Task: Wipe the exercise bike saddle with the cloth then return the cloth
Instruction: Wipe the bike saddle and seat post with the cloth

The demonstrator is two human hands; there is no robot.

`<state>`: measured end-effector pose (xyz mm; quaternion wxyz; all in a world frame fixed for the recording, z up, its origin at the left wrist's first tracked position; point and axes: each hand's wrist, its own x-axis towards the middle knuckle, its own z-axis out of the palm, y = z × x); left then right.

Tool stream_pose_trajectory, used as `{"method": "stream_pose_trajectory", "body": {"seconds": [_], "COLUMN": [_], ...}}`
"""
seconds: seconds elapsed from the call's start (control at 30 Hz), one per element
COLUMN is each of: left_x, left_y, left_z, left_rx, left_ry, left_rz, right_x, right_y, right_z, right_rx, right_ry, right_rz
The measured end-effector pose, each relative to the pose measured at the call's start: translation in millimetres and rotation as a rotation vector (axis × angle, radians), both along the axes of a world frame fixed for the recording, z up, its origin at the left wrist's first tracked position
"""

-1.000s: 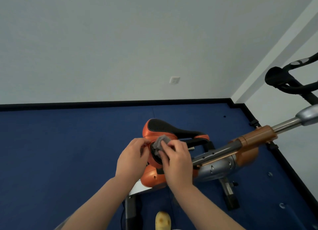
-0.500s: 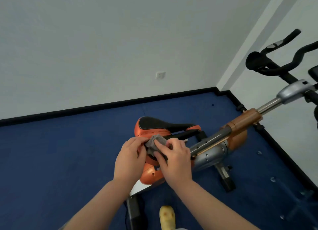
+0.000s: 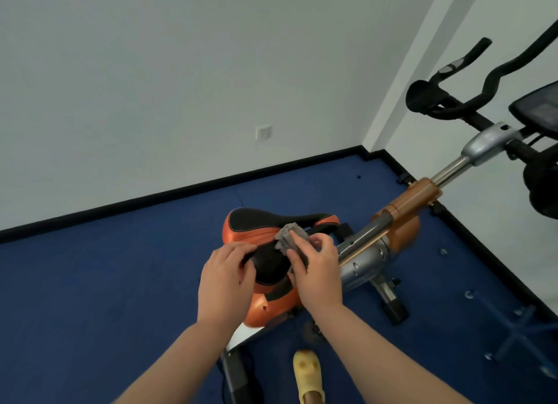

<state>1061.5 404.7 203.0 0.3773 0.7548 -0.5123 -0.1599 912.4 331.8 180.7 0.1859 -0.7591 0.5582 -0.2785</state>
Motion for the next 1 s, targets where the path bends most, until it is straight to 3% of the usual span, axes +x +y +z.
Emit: {"method": "stream_pose_trajectory", "body": {"seconds": [0.23, 0.4, 0.57, 1.0], "left_x": [-25.6, -45.4, -53.3, -60.2], "left_y": [-21.8, -38.4, -43.8, -46.2], "left_z": [-2.7, -9.1, -10.6, -11.7], "left_rx": [-0.057, -0.001, 0.030, -0.032], "left_ry": [-0.047, -0.146, -0.245, -0.355], "left_rz": [0.017, 0.077, 0.173, 0.250], "right_x": [-14.2, -39.2, -46.9, -67.5], "right_y": [-3.8, -45.9, -51.8, -102.2], "right_z": [-6.0, -6.5, -9.8, -12.8], "right_rx": [-0.085, -0.013, -0.062, -0.136], "right_ry": [0.047, 0.001, 0.000, 0.079], "right_rz": [0.217, 0.034, 0.190, 0.156]}}
